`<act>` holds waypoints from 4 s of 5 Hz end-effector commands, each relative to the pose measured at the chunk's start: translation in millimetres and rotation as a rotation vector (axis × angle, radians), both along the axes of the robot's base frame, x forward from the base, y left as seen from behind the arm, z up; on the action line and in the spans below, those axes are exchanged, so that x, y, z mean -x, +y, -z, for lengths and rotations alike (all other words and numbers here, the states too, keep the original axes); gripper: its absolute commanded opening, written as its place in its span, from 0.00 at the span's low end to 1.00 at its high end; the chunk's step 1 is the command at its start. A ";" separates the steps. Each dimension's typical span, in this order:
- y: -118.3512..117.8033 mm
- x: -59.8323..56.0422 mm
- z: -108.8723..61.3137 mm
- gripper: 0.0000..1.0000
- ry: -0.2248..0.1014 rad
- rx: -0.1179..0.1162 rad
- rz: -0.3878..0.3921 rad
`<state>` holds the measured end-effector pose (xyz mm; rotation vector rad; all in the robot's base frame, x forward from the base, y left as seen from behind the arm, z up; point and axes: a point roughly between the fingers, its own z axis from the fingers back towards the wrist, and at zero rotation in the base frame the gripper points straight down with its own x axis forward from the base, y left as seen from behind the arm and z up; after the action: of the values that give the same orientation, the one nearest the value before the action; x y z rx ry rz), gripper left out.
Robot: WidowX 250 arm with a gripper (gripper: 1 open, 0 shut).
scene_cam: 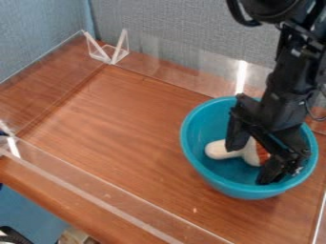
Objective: Remove the mushroom from inside the blue bowl and put it on the table
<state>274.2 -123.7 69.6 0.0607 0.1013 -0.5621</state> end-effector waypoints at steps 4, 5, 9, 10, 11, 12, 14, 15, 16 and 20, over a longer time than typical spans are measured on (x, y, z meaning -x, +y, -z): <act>12.6 -11.0 -3.3 1.00 -0.040 -0.022 -0.043; 15.8 -12.5 -6.5 1.00 -0.050 -0.031 -0.052; 29.2 -14.7 -31.2 1.00 -0.111 -0.067 -0.091; 32.0 -15.5 -35.4 1.00 -0.122 -0.074 -0.098; 33.8 -16.2 -38.7 1.00 -0.135 -0.078 -0.104; 32.7 -17.1 -24.5 1.00 -0.114 -0.078 -0.091; 29.5 -19.0 8.2 1.00 -0.062 -0.080 -0.066; 31.1 -19.6 13.5 0.00 -0.054 -0.083 -0.062; 32.3 -19.5 12.2 0.00 -0.054 -0.085 -0.053; 99.8 -13.7 -92.1 0.00 -0.200 -0.089 -0.192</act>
<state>285.0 -20.7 147.1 0.1943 -0.0092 -0.3430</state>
